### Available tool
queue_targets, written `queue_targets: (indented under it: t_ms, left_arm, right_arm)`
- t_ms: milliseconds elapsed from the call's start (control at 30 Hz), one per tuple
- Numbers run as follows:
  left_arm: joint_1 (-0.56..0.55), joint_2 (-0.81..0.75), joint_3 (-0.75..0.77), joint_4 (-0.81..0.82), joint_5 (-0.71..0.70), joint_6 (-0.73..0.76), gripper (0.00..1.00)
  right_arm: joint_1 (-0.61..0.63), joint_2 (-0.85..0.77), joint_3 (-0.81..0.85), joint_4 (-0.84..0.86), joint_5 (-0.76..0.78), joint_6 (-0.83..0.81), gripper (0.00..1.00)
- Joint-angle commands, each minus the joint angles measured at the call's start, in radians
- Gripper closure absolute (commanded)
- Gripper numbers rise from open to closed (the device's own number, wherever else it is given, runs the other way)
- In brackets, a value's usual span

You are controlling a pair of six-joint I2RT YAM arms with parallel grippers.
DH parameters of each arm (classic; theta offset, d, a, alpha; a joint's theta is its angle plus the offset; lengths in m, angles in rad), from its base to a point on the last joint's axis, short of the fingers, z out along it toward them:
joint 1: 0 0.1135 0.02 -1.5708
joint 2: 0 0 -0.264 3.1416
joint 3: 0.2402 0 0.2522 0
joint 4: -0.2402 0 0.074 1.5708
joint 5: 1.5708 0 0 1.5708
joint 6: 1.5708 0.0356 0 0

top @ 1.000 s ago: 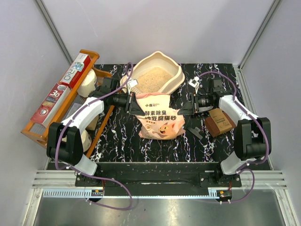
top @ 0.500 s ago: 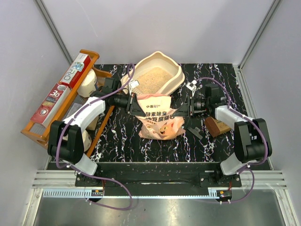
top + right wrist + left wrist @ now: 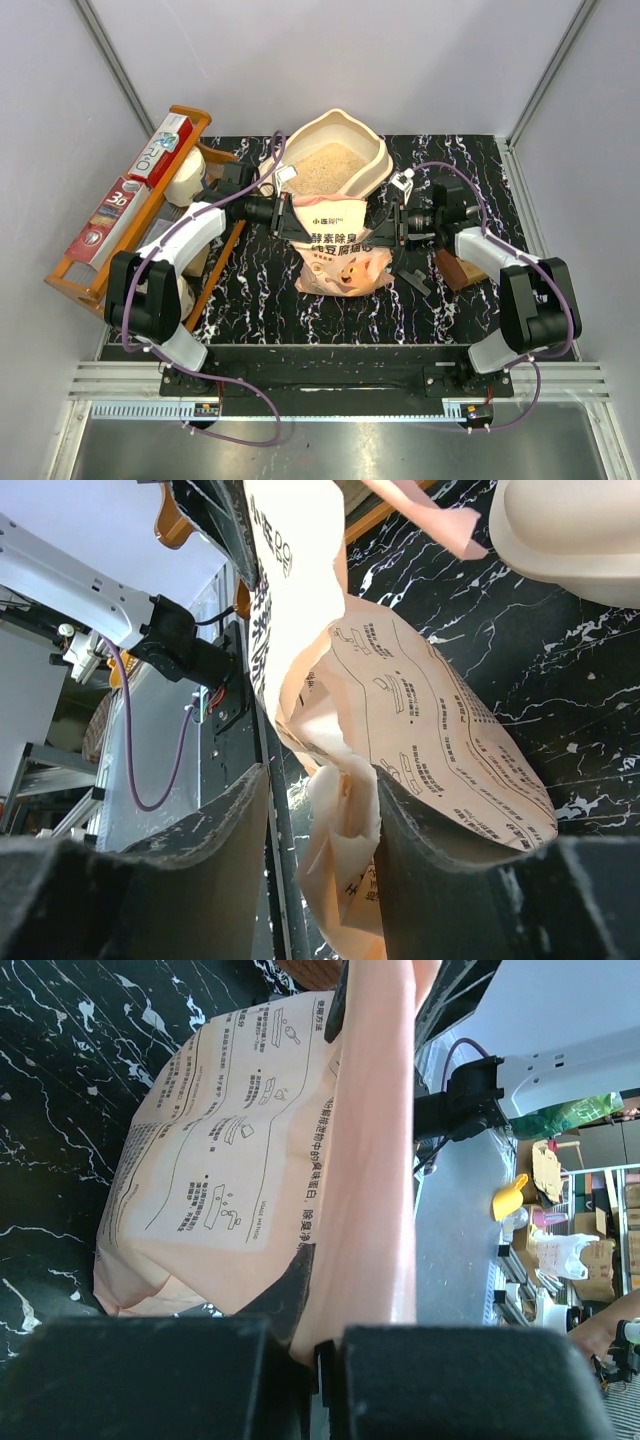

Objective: Fill the litter box with clean litter

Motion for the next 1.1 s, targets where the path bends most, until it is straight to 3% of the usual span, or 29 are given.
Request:
queue_targets:
  t_ms: [0,133,267,367,533,667,933,1067]
  left_arm:
    - [-0.006,0.009,0.051,0.044,0.01,-0.017,1.0]
    - [-0.005,0.012,0.046,0.046,0.009,-0.017,1.0]
    - [0.003,0.018,0.048,0.041,0.003,-0.018,1.0]
    - [0.015,0.021,0.072,0.003,-0.049,-0.031,1.0]
    - [0.058,0.007,0.095,-0.089,-0.034,-0.072,1.0]
    - [0.069,0.066,0.189,-0.308,0.027,-0.063,1.0]
    - [0.075,0.087,0.154,-0.321,0.069,-0.149,1.0]
    - [0.076,0.106,0.074,-0.229,0.119,-0.268,1.0]
  right_arm:
    - [0.012,0.013,-0.007,0.099,0.017,0.031,0.54]
    - [0.014,0.019,-0.023,0.185,0.023,0.132,0.66]
    - [0.012,0.047,-0.014,0.207,0.005,0.157,0.92]
    - [0.003,0.058,0.025,0.146,-0.056,0.174,1.0]
    - [-0.07,0.075,0.162,-0.121,-0.171,0.144,1.0]
    - [-0.109,0.14,0.262,-0.316,-0.248,0.232,1.0]
    - [-0.112,0.176,0.267,-0.38,-0.225,0.488,1.0]
    - [-0.113,0.161,0.227,-0.399,-0.222,0.518,1.0]
